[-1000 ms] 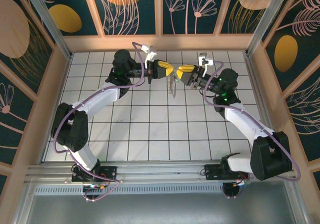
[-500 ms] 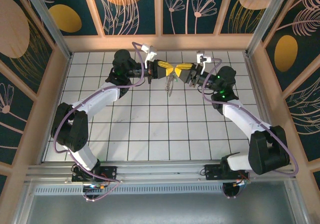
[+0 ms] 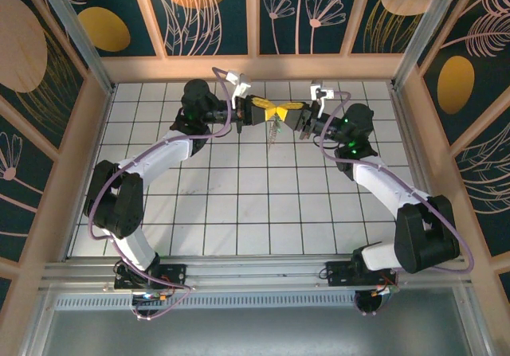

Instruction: Put the keys on the keyring

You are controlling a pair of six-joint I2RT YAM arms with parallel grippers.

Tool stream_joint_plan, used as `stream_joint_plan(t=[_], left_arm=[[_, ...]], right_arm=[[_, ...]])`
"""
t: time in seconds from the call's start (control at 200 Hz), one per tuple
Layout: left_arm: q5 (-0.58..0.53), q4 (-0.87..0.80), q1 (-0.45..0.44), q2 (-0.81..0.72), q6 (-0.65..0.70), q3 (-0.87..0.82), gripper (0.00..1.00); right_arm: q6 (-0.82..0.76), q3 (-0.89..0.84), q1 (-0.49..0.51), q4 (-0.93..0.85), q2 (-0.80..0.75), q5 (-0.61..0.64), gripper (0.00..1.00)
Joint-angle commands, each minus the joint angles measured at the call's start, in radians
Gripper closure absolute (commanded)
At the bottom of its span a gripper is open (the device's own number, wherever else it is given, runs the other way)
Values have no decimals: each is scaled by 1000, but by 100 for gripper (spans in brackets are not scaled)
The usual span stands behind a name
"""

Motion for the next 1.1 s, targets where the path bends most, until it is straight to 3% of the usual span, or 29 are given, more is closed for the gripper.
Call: stream_joint_plan(t=[0.0, 0.045, 0.23, 0.305, 0.525, 0.816, 1.031, 1.096], left_arm=[[18, 53, -10, 8, -4, 22, 100], [17, 53, -10, 7, -4, 23, 100], [15, 47, -10, 6, -1, 27, 100], [15, 43, -10, 4, 3, 27, 100], [16, 38, -10, 3, 5, 28, 100], [15, 34, -10, -2, 9, 26, 100], [23, 24, -10, 4, 9, 40, 100], [19, -25, -10, -2, 45, 53, 90]], right_arm=[[-9, 24, 10, 32, 2, -36, 90], [-11, 21, 10, 26, -1, -35, 85], [-22, 3, 9, 16, -18, -33, 85], [-25, -8, 7, 10, -27, -30, 76], [-28, -30, 4, 10, -41, -25, 76], [-29, -33, 2, 7, -44, -30, 100], [-52, -19, -7, -22, -49, -26, 100], [-82, -2, -11, -66, -49, -19, 100]])
